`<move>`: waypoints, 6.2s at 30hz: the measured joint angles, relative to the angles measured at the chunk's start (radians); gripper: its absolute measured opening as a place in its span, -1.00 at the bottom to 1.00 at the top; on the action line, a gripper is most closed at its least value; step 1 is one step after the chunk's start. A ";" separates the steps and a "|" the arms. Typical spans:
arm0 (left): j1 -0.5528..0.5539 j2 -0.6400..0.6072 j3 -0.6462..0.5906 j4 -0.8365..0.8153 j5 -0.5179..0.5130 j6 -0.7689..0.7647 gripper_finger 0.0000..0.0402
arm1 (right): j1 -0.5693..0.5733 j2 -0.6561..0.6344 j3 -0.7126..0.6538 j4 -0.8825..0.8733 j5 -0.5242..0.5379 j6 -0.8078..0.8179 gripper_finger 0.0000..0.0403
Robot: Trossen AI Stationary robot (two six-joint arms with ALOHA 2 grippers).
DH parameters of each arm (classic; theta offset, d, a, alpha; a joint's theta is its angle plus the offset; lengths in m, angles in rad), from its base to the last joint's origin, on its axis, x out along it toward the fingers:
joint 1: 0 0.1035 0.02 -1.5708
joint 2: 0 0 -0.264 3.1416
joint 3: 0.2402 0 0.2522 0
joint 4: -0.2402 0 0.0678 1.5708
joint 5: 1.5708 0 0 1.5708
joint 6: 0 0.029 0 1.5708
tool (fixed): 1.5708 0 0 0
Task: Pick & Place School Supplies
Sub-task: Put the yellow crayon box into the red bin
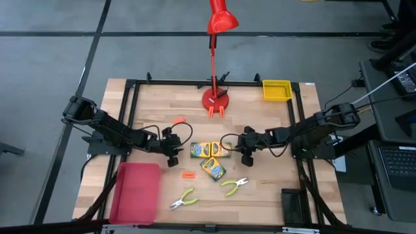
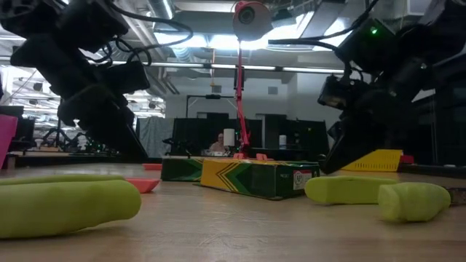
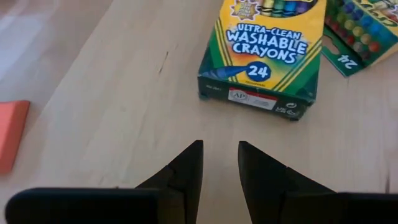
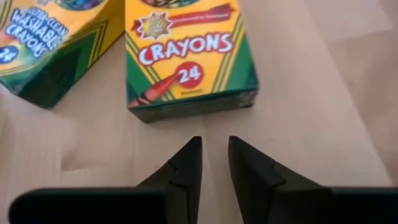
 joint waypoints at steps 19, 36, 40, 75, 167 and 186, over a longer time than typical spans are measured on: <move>0.082 0.242 0.000 0.366 0.107 0.073 -0.52 | 0.000 0.115 0.073 0.046 -0.045 0.003 -0.58; 0.083 0.274 0.044 0.385 0.115 0.080 -0.52 | -0.015 0.115 0.076 0.128 -0.032 0.021 -0.58; 0.083 0.274 0.043 0.366 0.102 0.053 -0.52 | -0.015 0.115 0.075 0.125 -0.036 0.023 -0.58; 0.093 0.189 0.045 0.351 0.082 -0.026 -0.52 | 0.025 0.115 0.273 0.133 -0.027 0.007 -0.58; 0.153 -0.082 0.278 -0.092 0.297 1.001 -0.51 | 0.416 -0.221 0.486 -0.874 0.537 1.020 0.08; 0.161 0.010 0.276 -0.017 0.293 1.089 -0.51 | 0.542 -0.247 0.486 -1.007 0.648 1.259 0.08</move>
